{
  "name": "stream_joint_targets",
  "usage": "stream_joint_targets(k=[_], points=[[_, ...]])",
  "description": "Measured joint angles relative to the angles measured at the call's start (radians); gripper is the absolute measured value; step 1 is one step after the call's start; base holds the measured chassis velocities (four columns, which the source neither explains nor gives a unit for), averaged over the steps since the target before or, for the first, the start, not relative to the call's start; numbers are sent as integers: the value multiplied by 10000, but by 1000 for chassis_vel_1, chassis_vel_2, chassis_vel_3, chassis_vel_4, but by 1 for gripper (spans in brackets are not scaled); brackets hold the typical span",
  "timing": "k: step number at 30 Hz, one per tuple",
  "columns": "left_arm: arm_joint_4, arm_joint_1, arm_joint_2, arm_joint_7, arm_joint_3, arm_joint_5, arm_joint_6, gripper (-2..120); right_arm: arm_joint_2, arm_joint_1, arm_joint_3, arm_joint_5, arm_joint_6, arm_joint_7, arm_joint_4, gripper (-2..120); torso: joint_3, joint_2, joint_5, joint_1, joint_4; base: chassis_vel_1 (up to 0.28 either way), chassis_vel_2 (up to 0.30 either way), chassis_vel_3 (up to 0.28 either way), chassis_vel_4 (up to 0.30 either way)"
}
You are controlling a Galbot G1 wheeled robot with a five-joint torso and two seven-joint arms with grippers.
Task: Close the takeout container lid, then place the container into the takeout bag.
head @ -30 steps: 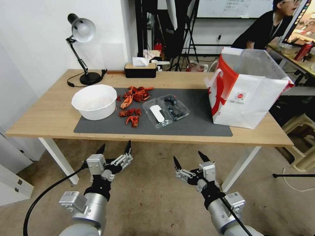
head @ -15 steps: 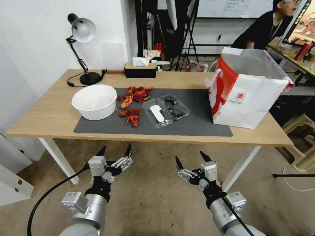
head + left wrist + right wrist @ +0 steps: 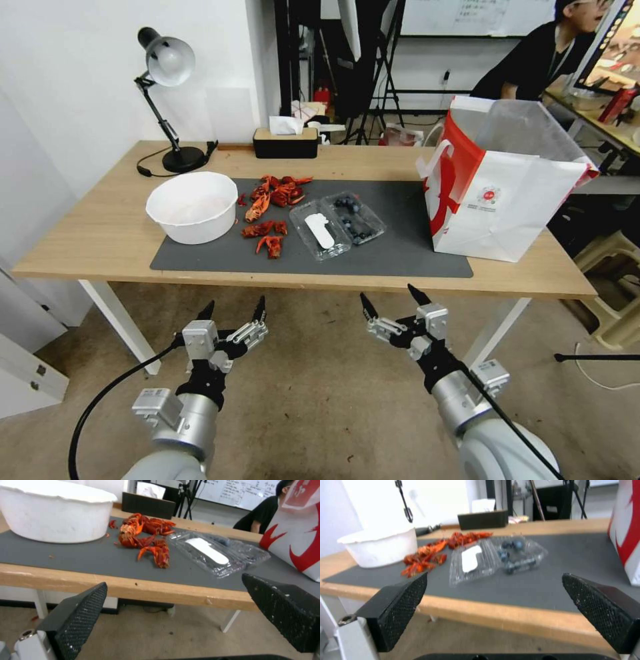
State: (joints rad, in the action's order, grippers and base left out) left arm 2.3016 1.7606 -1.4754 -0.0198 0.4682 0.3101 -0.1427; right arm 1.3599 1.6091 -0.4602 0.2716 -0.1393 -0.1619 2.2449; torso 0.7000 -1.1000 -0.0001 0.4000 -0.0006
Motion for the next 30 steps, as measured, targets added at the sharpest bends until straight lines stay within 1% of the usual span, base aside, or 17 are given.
stream_joint_targets(k=[1, 3, 4, 5, 9, 10, 13, 15, 18, 20, 22, 23, 25, 26, 28, 29, 30], points=[[0, 0, 0, 0, 0, 0, 0, 100, 0, 0, 0, 0, 0, 0, 0, 100, 0, 0, 0, 0, 0, 0, 0, 0, 0], [-35, 9, 0, -6, 10, 17, 20, 100, -365, -501, 4, 366, 177, -84, -348, 100, 1, 0, 2, 0, 7, 0, 0, 0, 0], [-35, 23, -39, -6, 27, 15, 33, 100, -590, -782, 27, 573, 256, -104, -539, 100, 1, 0, 4, 0, 6, 0, 0, 0, 0], [-35, 23, -39, -6, 27, 15, 33, 100, -590, -782, 27, 573, 256, -104, -539, 100, 1, 0, 4, 0, 6, 0, 0, 0, 0], [34, 154, -146, -29, 123, -15, 157, 100, -1395, -1935, 227, 1383, 342, 9, -1303, 100, 1, 0, 3, 0, 7, 0, 0, 0, 0], [34, 154, -146, -29, 123, -15, 157, 100, -1395, -1935, 227, 1383, 342, 9, -1303, 100, 1, 0, 3, 0, 7, 0, 0, 0, 0], [63, 236, -145, -63, 202, -17, 245, 100, -1920, -3029, 540, 1832, 322, 151, -2045, 100, 1, 1, 4, 1, 6, 0, 0, 0, 0], [68, 242, -146, -68, 217, -18, 256, 100, -2036, -3330, 626, 1950, 314, 178, -2241, 100, 2, 1, 2, 1, 6, 0, 0, 0, 0], [70, 244, -177, -80, 230, -36, 278, 100, -2388, -4297, 903, 2257, 186, 348, -2782, 100, 1, 1, 1, 0, 7, 0, 0, 0, 0], [70, 245, -186, -80, 229, -43, 280, 100, -2447, -4465, 959, 2308, 150, 403, -2871, 100, 2, 1, 1, 1, 6, 0, 0, 0, 0], [30, 239, -225, -86, 223, -79, 304, 100, -2686, -5236, 1280, 2497, -175, 738, -3223, 100, 2, 1, 0, 1, 5, 0, 0, 0, 0], [30, 239, -225, -86, 223, -79, 304, 100, -2686, -5236, 1280, 2497, -175, 738, -3223, 100, 2, 1, 0, 1, 5, 0, 0, 0, 0], [-34, 238, -255, -97, 220, -102, 381, 100, -2847, -5810, 1629, 2568, -675, 1094, -3483, 100, 2, 1, 1, 1, 6, 0, 0, 0, 0], [-34, 238, -255, -97, 220, -102, 381, 100, -2847, -5810, 1629, 2568, -675, 1094, -3483, 100, 2, 1, 1, 1, 6, 0, 0, 0, 0], [-71, 242, -266, -105, 213, -115, 407, 100, -3013, -6414, 2052, 2544, -1527, 1544, -3754, 100, 1, 1, 2, 1, 5, 0, 0, 0, 0], [-71, 242, -266, -105, 213, -115, 407, 100, -3013, -6414, 2052, 2544, -1527, 1544, -3754, 100, 1, 1, 2, 1, 5, 0, 0, 0, 0], [-87, 245, -268, -107, 213, -122, 412, 100, -3079, -6721, 2235, 2522, -2120, 1786, -3848, 100, 2, 1, 2, 1, 4, 0, 0, 0, 0]])
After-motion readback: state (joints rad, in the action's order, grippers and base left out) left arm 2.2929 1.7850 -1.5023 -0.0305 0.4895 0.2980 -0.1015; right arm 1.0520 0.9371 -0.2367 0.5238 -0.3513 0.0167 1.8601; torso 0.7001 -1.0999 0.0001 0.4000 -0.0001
